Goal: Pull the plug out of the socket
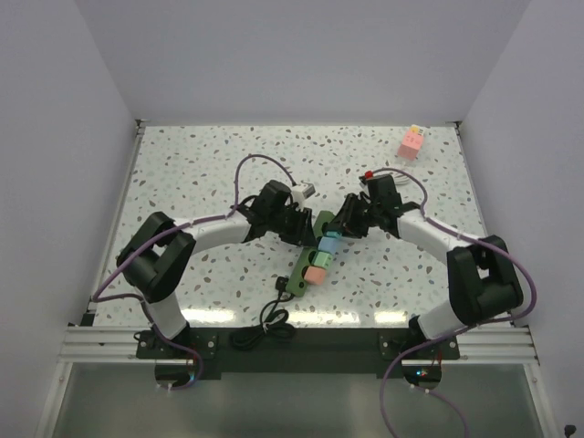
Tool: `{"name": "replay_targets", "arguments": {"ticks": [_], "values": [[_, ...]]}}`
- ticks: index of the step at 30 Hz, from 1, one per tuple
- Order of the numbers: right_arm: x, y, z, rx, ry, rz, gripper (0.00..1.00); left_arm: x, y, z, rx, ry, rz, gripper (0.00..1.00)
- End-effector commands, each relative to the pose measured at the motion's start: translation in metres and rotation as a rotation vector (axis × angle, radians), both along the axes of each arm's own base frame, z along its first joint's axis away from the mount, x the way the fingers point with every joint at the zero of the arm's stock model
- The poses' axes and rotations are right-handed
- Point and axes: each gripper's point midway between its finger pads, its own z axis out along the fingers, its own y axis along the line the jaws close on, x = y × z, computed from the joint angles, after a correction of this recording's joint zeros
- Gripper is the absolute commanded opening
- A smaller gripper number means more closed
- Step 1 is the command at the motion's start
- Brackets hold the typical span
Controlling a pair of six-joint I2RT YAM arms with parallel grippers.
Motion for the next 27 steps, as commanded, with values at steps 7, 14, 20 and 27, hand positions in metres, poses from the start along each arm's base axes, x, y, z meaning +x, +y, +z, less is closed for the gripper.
{"name": "replay_targets", "arguments": {"ticks": [7, 14, 20, 27], "values": [[-0.043, -0.003, 0.053, 0.083, -0.121, 0.044, 0.00, 0.025, 0.066, -0.048, 0.287, -0.044, 0.265, 0.00], [-0.052, -0.013, 0.054, 0.054, -0.104, 0.042, 0.00, 0.033, 0.061, -0.034, 0.260, -0.063, 0.285, 0.00], [-0.067, 0.000, 0.073, 0.161, -0.081, 0.125, 0.00, 0.034, 0.063, -0.033, 0.267, -0.059, 0.300, 0.00], [-0.070, -0.024, 0.081, 0.080, -0.132, 0.045, 0.00, 0.035, 0.065, -0.031, 0.272, -0.063, 0.321, 0.00]]}}
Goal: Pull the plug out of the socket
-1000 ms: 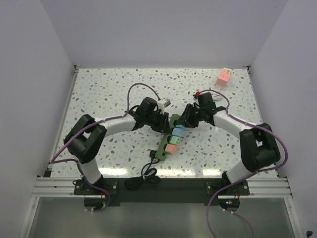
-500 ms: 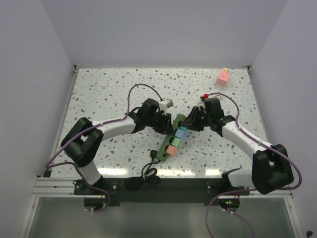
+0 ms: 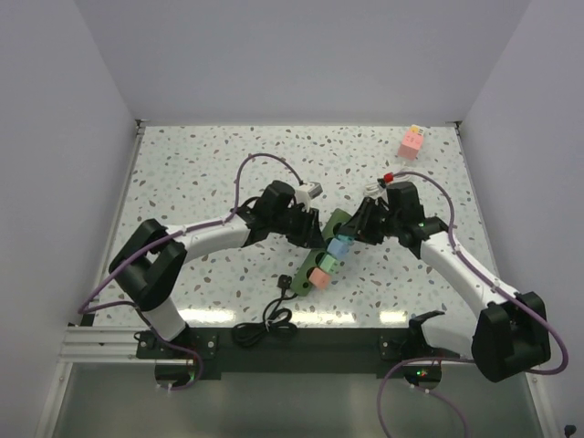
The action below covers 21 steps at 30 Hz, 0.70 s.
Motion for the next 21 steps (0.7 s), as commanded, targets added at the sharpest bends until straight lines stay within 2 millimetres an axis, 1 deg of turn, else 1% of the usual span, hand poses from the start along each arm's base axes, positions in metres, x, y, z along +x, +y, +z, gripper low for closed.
{"name": "replay_targets", "arguments": {"ticks": [1, 5, 6, 9, 10, 11, 14, 15, 16, 17, 18, 19, 20, 21], "values": [[-0.033, 0.006, 0.031, 0.073, -0.008, 0.113, 0.00, 0.055, 0.084, -0.060, 0.342, -0.037, 0.367, 0.00], [-0.027, 0.009, 0.020, 0.083, 0.009, 0.101, 0.00, 0.057, 0.082, -0.060, 0.341, -0.031, 0.366, 0.00], [-0.022, 0.012, 0.011, 0.087, 0.030, 0.101, 0.00, 0.057, 0.080, -0.061, 0.339, -0.027, 0.363, 0.00], [-0.017, 0.017, -0.002, 0.094, 0.070, 0.108, 0.00, 0.061, 0.079, -0.059, 0.338, -0.028, 0.371, 0.00], [-0.013, 0.018, -0.010, 0.094, 0.084, 0.107, 0.00, 0.061, 0.078, -0.059, 0.334, -0.029, 0.370, 0.00], [-0.012, 0.020, -0.012, 0.101, 0.093, 0.108, 0.00, 0.062, 0.077, -0.059, 0.335, -0.028, 0.369, 0.00], [-0.014, 0.023, -0.004, 0.115, 0.103, 0.140, 0.00, 0.063, 0.083, -0.064, 0.358, -0.024, 0.379, 0.00], [-0.015, 0.019, -0.001, 0.083, 0.081, 0.157, 0.00, 0.063, 0.088, -0.068, 0.367, -0.014, 0.388, 0.00], [-0.022, 0.014, 0.001, 0.059, 0.099, 0.157, 0.00, 0.064, 0.091, -0.070, 0.367, -0.010, 0.393, 0.00], [-0.025, 0.007, 0.011, 0.053, 0.066, 0.150, 0.00, 0.063, 0.095, -0.075, 0.373, 0.000, 0.395, 0.00], [-0.031, 0.001, 0.013, 0.041, 0.074, 0.147, 0.00, 0.065, 0.100, -0.077, 0.375, 0.007, 0.407, 0.00], [-0.033, -0.003, 0.015, 0.039, 0.072, 0.136, 0.00, 0.066, 0.103, -0.079, 0.378, 0.010, 0.412, 0.00], [-0.035, -0.008, 0.023, 0.045, 0.049, 0.121, 0.00, 0.067, 0.106, -0.081, 0.384, 0.013, 0.415, 0.00], [-0.039, -0.010, 0.023, 0.046, 0.060, 0.123, 0.00, 0.069, 0.110, -0.081, 0.384, 0.014, 0.424, 0.00]]}}
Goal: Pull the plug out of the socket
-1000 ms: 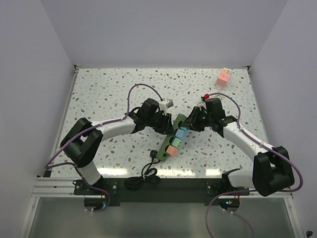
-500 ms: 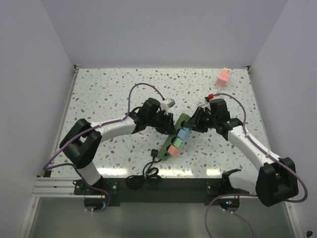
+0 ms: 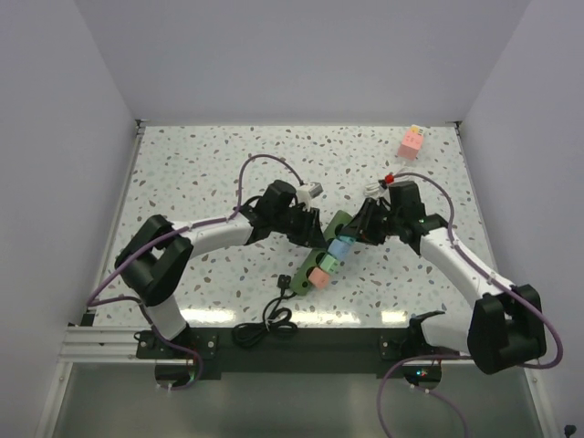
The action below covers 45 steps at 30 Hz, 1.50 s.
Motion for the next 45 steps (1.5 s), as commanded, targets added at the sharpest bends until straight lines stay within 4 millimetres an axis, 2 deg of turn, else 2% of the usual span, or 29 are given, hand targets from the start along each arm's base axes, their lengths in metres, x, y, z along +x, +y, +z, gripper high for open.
{"name": "replay_targets", "arguments": {"ticks": [1, 4, 7, 8, 12, 14, 15, 17, 18, 24, 28, 32, 33, 39, 41, 45], "values": [[-0.046, -0.004, 0.037, 0.049, 0.012, 0.124, 0.00, 0.065, 0.111, -0.071, 0.378, -0.026, 0.389, 0.00], [-0.050, -0.003, 0.038, 0.062, 0.024, 0.134, 0.00, 0.070, 0.114, -0.067, 0.369, -0.033, 0.401, 0.00], [-0.044, -0.003, 0.037, 0.059, 0.018, 0.107, 0.00, 0.073, 0.112, -0.062, 0.358, -0.040, 0.401, 0.00], [-0.037, -0.008, 0.033, 0.033, 0.013, 0.069, 0.00, 0.075, 0.110, -0.060, 0.352, -0.042, 0.401, 0.00], [0.004, -0.001, 0.020, 0.108, -0.004, -0.107, 0.00, 0.080, 0.102, -0.054, 0.316, -0.041, 0.409, 0.00], [0.014, 0.006, 0.006, 0.104, 0.029, -0.128, 0.00, 0.084, 0.100, -0.051, 0.308, -0.044, 0.419, 0.00], [0.022, 0.006, 0.006, 0.080, 0.012, -0.148, 0.00, 0.085, 0.099, -0.050, 0.309, -0.048, 0.421, 0.00], [0.025, 0.011, -0.001, 0.059, 0.026, -0.133, 0.00, 0.091, 0.101, -0.051, 0.317, -0.052, 0.439, 0.00], [0.029, 0.012, 0.005, 0.054, 0.012, -0.116, 0.00, 0.092, 0.101, -0.052, 0.322, -0.052, 0.443, 0.00], [0.000, 0.001, 0.000, -0.008, 0.080, -0.071, 0.00, 0.097, 0.115, -0.063, 0.364, -0.023, 0.506, 0.00], [-0.021, 0.002, 0.005, 0.019, 0.090, -0.015, 0.00, 0.097, 0.125, -0.065, 0.370, -0.006, 0.529, 0.00], [-0.041, 0.024, 0.021, 0.136, 0.090, 0.194, 0.00, 0.096, 0.131, -0.060, 0.366, -0.017, 0.534, 0.00], [-0.047, 0.025, 0.026, 0.126, 0.099, 0.263, 0.00, 0.095, 0.133, -0.059, 0.369, -0.017, 0.536, 0.00], [-0.032, 0.002, 0.045, 0.021, 0.028, 0.214, 0.00, 0.099, 0.158, -0.052, 0.385, -0.029, 0.597, 0.00], [-0.031, 0.001, 0.050, 0.019, 0.000, 0.207, 0.00, 0.101, 0.165, -0.048, 0.373, -0.035, 0.611, 0.00], [-0.023, -0.005, 0.041, -0.012, 0.004, 0.138, 0.00, 0.106, 0.157, -0.029, 0.305, -0.073, 0.593, 0.00]]}}
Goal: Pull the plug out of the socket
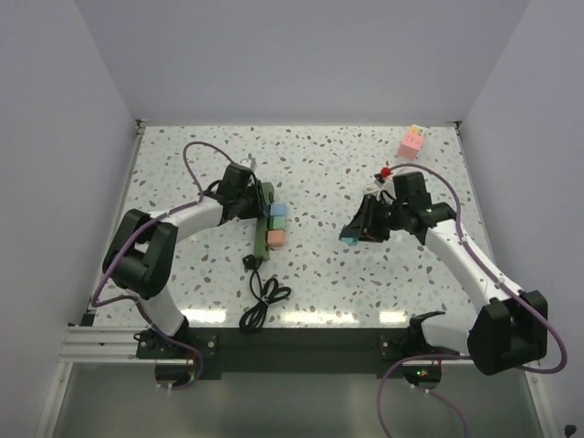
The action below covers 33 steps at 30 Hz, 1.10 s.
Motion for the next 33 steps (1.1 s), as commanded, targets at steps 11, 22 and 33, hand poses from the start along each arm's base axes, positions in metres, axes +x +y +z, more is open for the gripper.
{"name": "replay_targets", "arguments": {"ticks": [11, 22, 33], "values": [[-0.006, -0.038, -0.086, -0.261, 0.213, -0.101, 0.00, -0.025, -0.045, 0.046, -0.185, -0.098, -0.270, 0.00], [-0.023, -0.049, -0.098, -0.309, 0.258, -0.127, 0.82, -0.048, -0.058, 0.050, -0.259, -0.108, -0.392, 0.00], [0.017, 0.014, -0.025, 0.018, 0.056, -0.051, 0.82, -0.050, -0.067, 0.068, -0.297, -0.135, -0.405, 0.00]]}}
